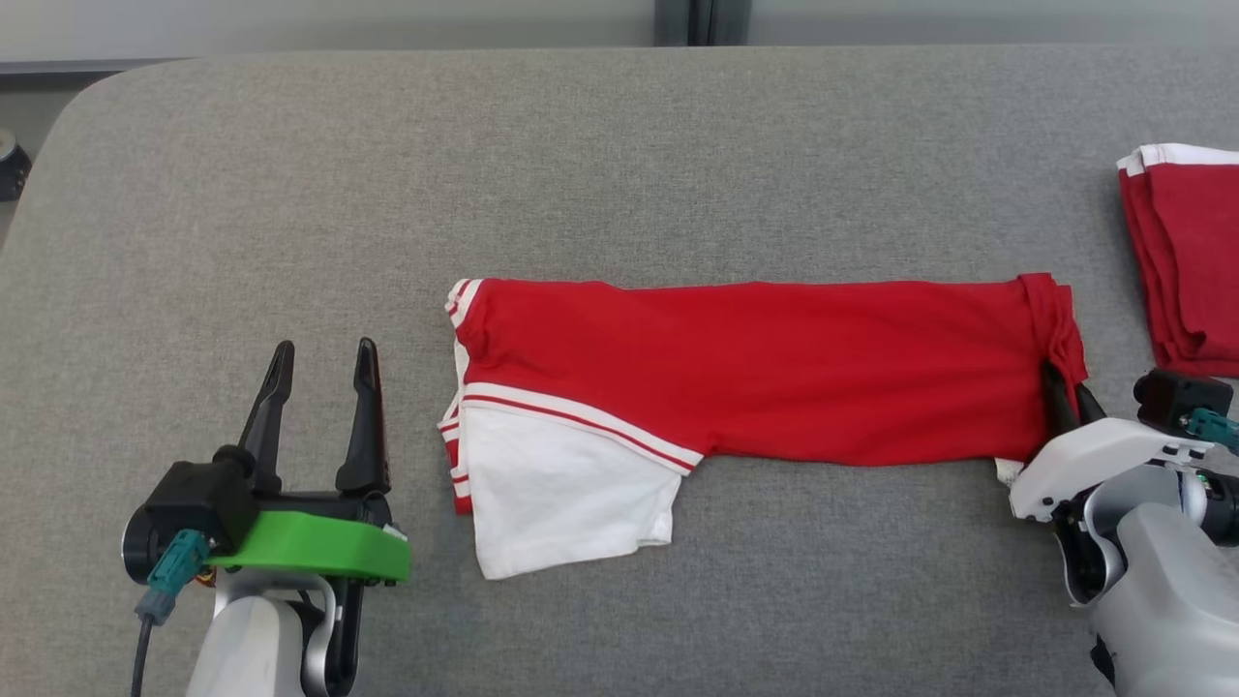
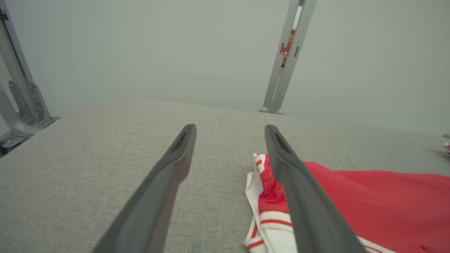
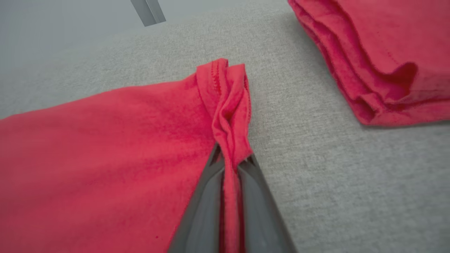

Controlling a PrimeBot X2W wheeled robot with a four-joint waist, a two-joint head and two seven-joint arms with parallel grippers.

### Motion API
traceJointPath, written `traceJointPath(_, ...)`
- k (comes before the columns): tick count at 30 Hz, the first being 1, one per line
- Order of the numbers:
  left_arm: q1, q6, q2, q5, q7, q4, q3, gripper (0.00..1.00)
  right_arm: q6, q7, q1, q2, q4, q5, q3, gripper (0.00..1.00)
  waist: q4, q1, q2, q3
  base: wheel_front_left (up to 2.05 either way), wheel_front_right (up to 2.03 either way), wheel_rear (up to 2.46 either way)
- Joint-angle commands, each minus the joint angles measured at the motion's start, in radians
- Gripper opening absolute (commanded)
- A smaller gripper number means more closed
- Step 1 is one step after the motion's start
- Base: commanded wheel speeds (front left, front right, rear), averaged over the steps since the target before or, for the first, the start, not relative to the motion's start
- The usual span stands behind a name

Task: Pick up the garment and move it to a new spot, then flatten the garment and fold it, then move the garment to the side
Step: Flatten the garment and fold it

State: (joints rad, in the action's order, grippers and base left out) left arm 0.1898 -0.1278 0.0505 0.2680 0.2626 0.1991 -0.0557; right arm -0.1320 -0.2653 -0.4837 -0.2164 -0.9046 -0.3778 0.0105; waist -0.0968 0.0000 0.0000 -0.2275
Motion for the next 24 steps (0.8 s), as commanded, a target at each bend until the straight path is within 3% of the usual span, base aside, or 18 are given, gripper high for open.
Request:
traceJointPath(1,0.011,-0.003,0.001,-0.006,0.002,0.002,0.002,1.0,0.003,0.002,0.016,-0.023,0.0,-0.01,0.012,0.0,0.007,0.0,0.0,0.008,0.0,0.0,0.0)
traceJointPath(6,0.008,-0.003,0.001,0.001,0.002,0.008,0.004,1.0,0.002,0.001,0.026,-0.061,0.02,0.004,0.082,0.0,0.016,0.0,0.0,0.029,0.0,0.0,0.0)
traceJointPath(12,-0.014,-0.003,0.001,0.014,0.002,0.014,0.006,1.0,0.002,0.0,0.027,-0.048,0.099,0.008,0.109,0.0,0.018,0.0,0.0,0.066,0.0,0.0,0.0)
traceJointPath(17,-0.036,-0.003,0.001,0.026,0.002,0.021,0.006,1.0,0.002,0.0,0.018,0.002,0.203,-0.037,0.059,0.0,0.011,0.0,0.0,0.106,0.0,0.0,0.0)
traceJointPath(24,-0.063,0.001,0.001,0.048,0.002,0.027,0.002,1.0,0.001,0.051,0.017,0.108,0.355,-0.118,-0.123,0.0,-0.029,0.0,0.0,0.145,0.0,0.0,0.0)
